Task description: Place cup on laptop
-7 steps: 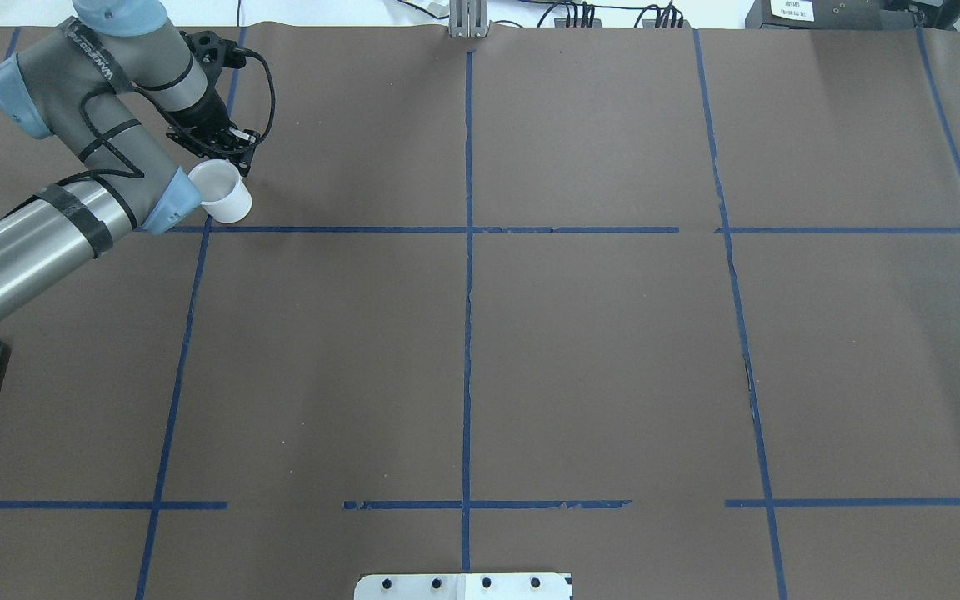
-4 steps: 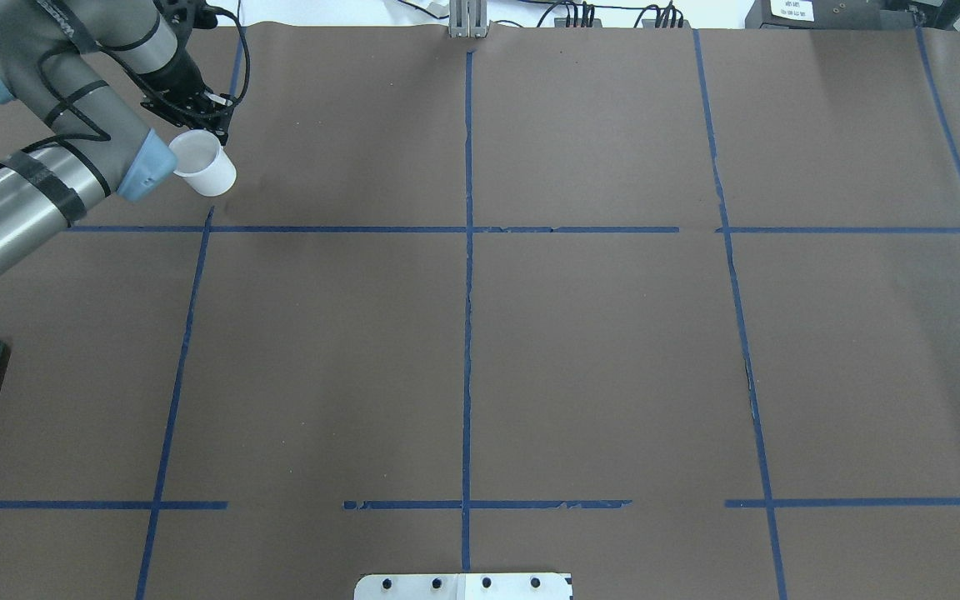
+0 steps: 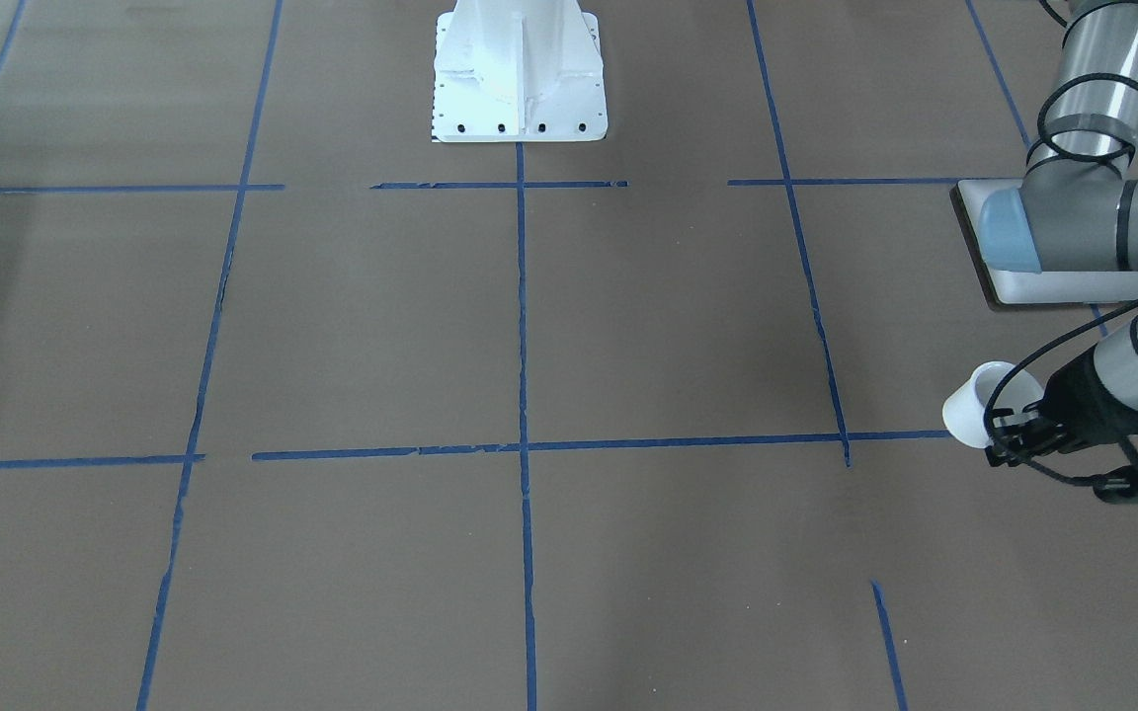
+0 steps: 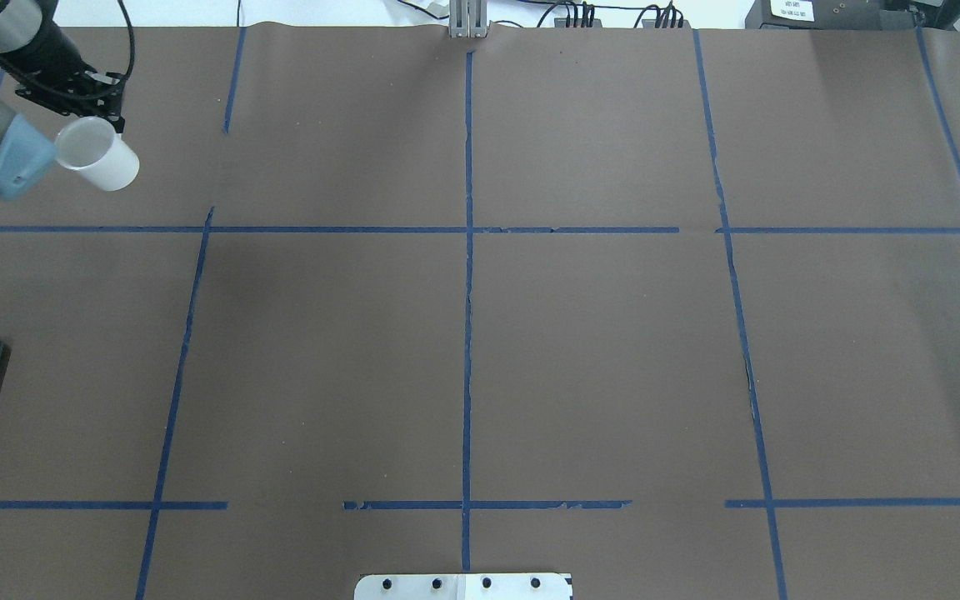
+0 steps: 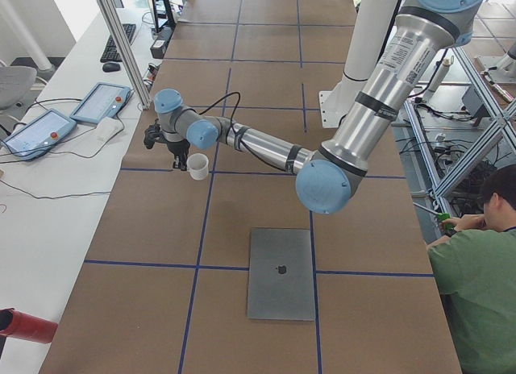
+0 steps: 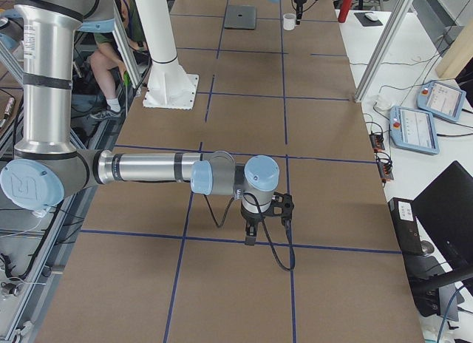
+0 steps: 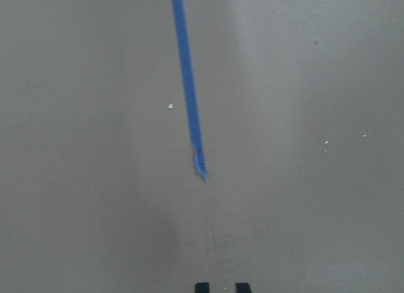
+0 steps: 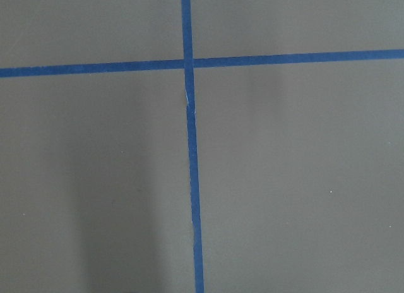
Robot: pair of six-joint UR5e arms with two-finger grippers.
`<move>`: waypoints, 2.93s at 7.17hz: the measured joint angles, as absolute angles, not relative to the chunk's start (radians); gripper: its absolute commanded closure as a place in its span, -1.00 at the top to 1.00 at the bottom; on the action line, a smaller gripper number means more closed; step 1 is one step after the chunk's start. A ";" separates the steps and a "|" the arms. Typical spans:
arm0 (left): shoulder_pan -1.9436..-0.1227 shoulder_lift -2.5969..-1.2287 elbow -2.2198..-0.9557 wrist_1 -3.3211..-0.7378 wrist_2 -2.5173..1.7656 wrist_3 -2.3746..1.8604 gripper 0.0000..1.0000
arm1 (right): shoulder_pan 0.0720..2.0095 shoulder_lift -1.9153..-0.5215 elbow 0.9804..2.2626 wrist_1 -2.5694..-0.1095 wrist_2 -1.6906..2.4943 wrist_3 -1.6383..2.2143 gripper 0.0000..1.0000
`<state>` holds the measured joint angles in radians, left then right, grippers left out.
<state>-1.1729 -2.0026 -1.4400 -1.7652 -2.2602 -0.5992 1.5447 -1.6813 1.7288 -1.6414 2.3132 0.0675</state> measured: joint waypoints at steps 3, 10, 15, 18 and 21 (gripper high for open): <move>-1.216 -1.666 -1.625 -1.825 -2.264 -0.539 -1.00 | 1.545 -1.681 1.729 -1.641 2.313 0.067 1.00; -1.236 -1.246 -1.587 -2.281 -2.264 -0.572 -1.00 | 1.545 -1.681 1.729 -1.641 2.313 0.067 1.00; -1.225 -1.242 -1.526 -2.378 -2.263 -0.645 -1.00 | 1.545 -1.681 1.729 -1.641 2.313 0.067 1.00; -1.222 -1.252 -1.519 -2.379 -2.263 -0.641 0.99 | 1.545 -1.681 1.729 -1.641 2.313 0.067 1.00; -1.221 -1.275 -1.503 -2.391 -2.263 -0.634 1.00 | 1.545 -1.681 1.729 -1.641 2.313 0.067 1.00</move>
<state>-1.2211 -1.2751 -1.5026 -2.3905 -2.2635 -0.6339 1.5447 -1.6812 1.7288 -1.6414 2.3133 0.0675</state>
